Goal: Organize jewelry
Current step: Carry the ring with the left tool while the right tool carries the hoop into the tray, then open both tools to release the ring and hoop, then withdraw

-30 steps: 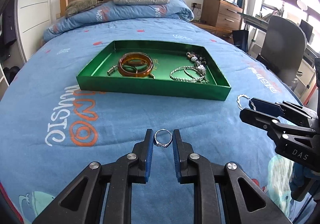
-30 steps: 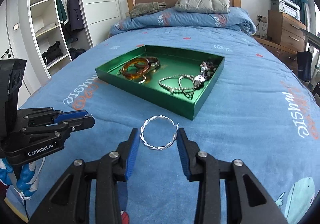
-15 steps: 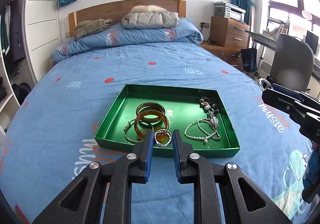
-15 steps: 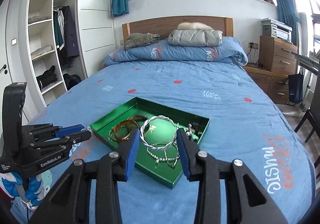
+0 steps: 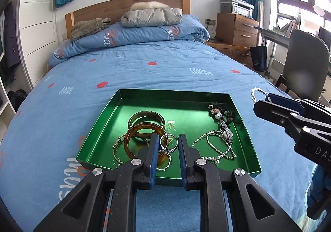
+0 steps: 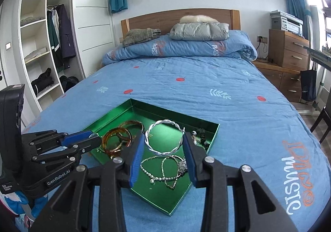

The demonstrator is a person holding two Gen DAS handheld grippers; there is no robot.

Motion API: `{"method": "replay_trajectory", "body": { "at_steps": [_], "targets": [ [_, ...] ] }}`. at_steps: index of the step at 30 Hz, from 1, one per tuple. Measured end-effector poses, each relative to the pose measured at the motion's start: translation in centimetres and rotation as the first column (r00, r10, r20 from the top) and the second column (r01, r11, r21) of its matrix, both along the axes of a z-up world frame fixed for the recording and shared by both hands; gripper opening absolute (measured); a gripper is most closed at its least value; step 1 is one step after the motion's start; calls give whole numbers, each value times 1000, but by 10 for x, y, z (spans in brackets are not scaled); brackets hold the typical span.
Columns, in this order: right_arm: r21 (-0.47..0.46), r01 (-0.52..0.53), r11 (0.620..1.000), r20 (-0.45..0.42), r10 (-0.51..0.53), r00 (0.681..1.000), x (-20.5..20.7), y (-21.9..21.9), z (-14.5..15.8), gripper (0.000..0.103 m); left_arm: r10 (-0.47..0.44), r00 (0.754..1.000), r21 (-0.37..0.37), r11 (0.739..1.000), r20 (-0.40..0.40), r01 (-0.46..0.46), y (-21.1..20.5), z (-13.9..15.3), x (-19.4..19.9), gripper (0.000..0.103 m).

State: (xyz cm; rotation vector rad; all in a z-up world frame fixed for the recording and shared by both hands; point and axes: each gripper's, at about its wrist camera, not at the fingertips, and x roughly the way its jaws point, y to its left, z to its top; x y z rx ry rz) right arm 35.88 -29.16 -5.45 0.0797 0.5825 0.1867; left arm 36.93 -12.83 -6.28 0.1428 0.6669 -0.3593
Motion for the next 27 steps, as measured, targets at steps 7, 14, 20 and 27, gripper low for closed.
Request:
{"method": "replay_trajectory", "body": {
  "at_steps": [7, 14, 20, 27],
  "targets": [
    [-6, -26, 1000, -93, 25, 995, 22, 0, -36, 36, -6, 999, 20, 1000, -32, 7, -13, -22, 13, 19],
    [-42, -52, 998, -172, 44, 984, 37, 3, -61, 36, -7, 998, 51, 999, -70, 11, -21, -43, 24, 19],
    [-66, -75, 995, -223, 58, 973, 44, 4, -77, 36, 12, 994, 66, 998, -107, -5, -21, -59, 33, 19],
    [-93, -100, 991, -245, 75, 967, 46, 13, -82, 37, 28, 993, 77, 997, -118, -19, -21, -65, 35, 19]
  ]
}}
